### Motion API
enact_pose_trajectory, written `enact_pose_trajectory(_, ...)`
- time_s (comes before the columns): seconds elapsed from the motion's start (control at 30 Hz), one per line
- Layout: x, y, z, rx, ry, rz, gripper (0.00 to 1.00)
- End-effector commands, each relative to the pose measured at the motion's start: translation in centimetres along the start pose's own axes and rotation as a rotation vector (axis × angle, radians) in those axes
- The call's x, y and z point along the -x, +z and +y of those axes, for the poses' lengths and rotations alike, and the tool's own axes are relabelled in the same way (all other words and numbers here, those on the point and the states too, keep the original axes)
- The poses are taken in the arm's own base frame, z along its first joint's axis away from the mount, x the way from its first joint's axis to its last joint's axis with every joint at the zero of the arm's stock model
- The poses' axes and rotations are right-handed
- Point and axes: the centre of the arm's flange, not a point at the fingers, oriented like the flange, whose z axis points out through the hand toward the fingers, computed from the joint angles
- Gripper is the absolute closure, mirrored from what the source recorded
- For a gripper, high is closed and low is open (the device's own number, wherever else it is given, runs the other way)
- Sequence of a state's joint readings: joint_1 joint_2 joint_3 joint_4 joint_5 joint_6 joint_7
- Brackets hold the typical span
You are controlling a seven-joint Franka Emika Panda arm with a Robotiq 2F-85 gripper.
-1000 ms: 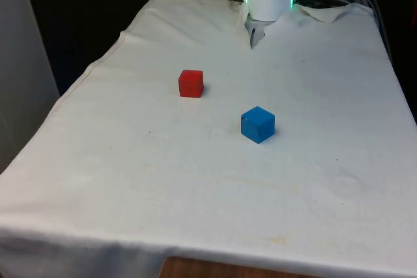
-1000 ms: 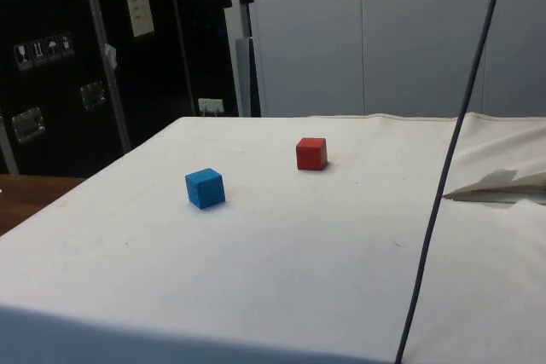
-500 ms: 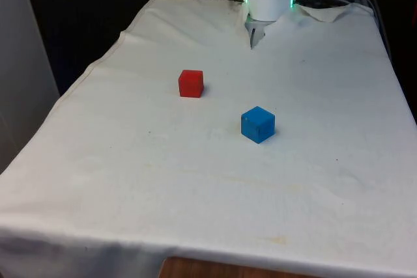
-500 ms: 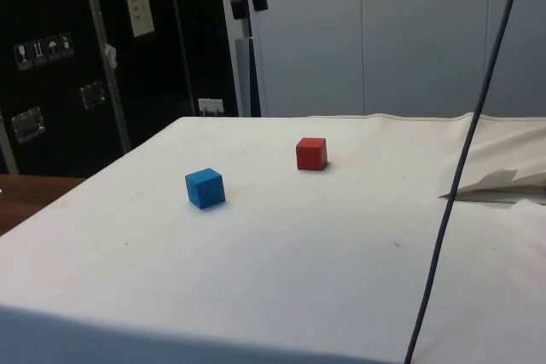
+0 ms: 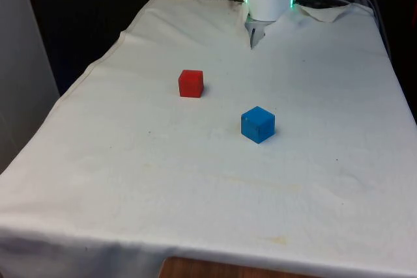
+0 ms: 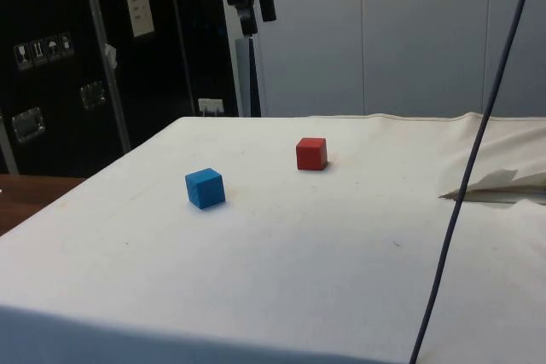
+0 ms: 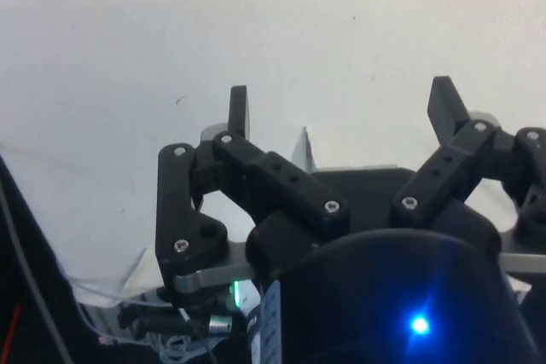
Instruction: Stack the two cubes.
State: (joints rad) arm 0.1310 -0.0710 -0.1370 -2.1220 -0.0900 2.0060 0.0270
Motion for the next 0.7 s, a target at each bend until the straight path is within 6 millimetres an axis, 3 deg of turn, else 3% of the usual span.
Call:
enact_pose_trajectory(0.0,0.1,-0.1,0.0,0.009,0.006,0.015,0.0)
enact_pose_trajectory(0.5,2.1,2.6,1.4,0.003,0.017,0.063,0.0)
enact_pose_trajectory(0.67,2.9,3.7,2.8,-0.002,0.011,0.102,0.0)
